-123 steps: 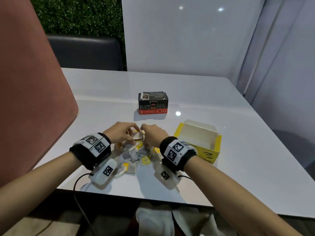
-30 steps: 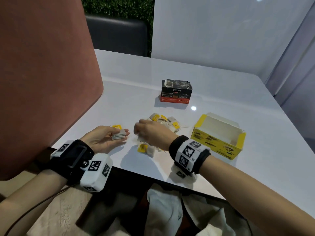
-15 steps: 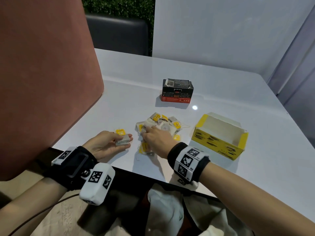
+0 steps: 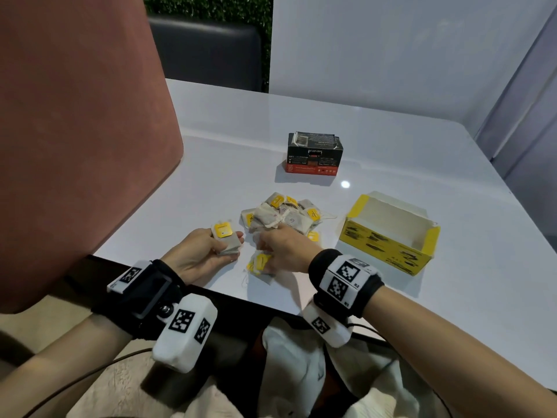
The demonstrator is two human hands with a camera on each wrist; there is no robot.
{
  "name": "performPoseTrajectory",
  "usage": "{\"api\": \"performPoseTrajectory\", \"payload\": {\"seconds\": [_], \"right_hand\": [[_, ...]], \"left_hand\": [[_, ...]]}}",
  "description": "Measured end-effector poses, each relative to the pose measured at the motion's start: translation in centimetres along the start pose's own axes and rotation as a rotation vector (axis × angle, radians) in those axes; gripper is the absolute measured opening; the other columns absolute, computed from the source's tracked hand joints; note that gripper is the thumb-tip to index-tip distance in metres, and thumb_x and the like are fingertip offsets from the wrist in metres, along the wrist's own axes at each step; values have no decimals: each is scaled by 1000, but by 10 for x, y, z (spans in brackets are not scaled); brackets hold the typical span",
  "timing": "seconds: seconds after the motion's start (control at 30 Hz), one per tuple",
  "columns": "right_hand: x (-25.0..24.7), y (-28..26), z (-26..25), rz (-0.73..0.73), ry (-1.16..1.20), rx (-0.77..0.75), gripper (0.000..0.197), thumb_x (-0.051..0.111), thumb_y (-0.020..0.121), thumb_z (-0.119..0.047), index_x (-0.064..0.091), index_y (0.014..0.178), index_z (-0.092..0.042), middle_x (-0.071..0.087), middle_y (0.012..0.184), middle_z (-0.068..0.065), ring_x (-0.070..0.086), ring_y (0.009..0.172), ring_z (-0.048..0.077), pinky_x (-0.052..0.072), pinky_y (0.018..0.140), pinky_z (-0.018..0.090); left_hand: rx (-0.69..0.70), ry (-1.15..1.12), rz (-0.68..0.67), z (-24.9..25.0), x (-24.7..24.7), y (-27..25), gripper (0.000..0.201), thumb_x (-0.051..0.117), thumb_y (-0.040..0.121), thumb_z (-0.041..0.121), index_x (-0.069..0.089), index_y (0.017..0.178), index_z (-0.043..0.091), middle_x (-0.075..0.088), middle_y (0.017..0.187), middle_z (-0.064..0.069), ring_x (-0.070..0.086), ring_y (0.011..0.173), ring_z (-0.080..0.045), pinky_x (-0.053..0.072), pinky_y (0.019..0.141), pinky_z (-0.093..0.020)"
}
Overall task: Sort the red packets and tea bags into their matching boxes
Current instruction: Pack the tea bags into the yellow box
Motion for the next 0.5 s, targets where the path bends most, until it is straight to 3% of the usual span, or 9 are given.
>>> {"api": "performPoseTrajectory", "payload": {"seconds": [0.1,0.17,0.23,0.33,0.37,0.43,0.5], "right_hand": [[6,0,0,-25,-41,-21,32,67,80,-19,56,107,-7,58,112,12,45,109,28,37,78,31],[9,-1,-1,-47,1,-18,31,73,76,-22,55,99,-11,55,108,10,41,100,23,31,71,27],[2,-2,3,2,184,12,28,74,75,-19,50,90,-13,52,95,7,41,89,19,30,60,26],[-22,-14,15,146,580,82,27,73,77,-14,51,91,-10,52,81,1,47,72,15,35,57,22],[-28,-18,17,176,741,97,28,73,77,-13,50,93,-10,56,80,2,50,70,15,41,60,23],[-33,-20,19,200,1014,125,28,71,79,-9,49,97,-8,64,86,11,60,76,22,52,69,37],[-33,-18,18,234,1042,165,31,71,79,-8,48,99,-6,66,95,21,63,83,30,53,71,42]], "left_hand": [[-8,11,30,-2,5,0,35,23,88,-20,53,92,-3,59,94,-14,57,86,-25,47,80,-36],[-5,-5,50,-3,8,-2,32,25,88,-18,53,86,-3,58,91,-15,56,83,-26,46,78,-36],[3,-50,61,-2,7,-3,26,28,91,-13,52,89,-3,57,90,-15,56,81,-25,46,76,-35],[21,-123,42,1,9,-7,15,34,99,8,48,103,3,63,83,-15,60,74,-24,45,73,-34],[27,-126,-13,2,15,-10,22,34,100,19,51,105,5,66,82,-13,63,72,-23,45,73,-34],[35,-119,-153,2,33,-16,47,26,101,37,58,108,4,71,86,-12,69,74,-22,51,69,-32],[39,-122,-243,-1,51,-20,56,20,100,43,58,114,4,73,95,-12,71,79,-22,58,65,-31]]}}
Point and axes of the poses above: each hand's wrist, its own y-axis towards the middle knuckle, its own x-axis out of the palm, z = x × y, the point moved 6 cm from there along y, towards the middle knuckle
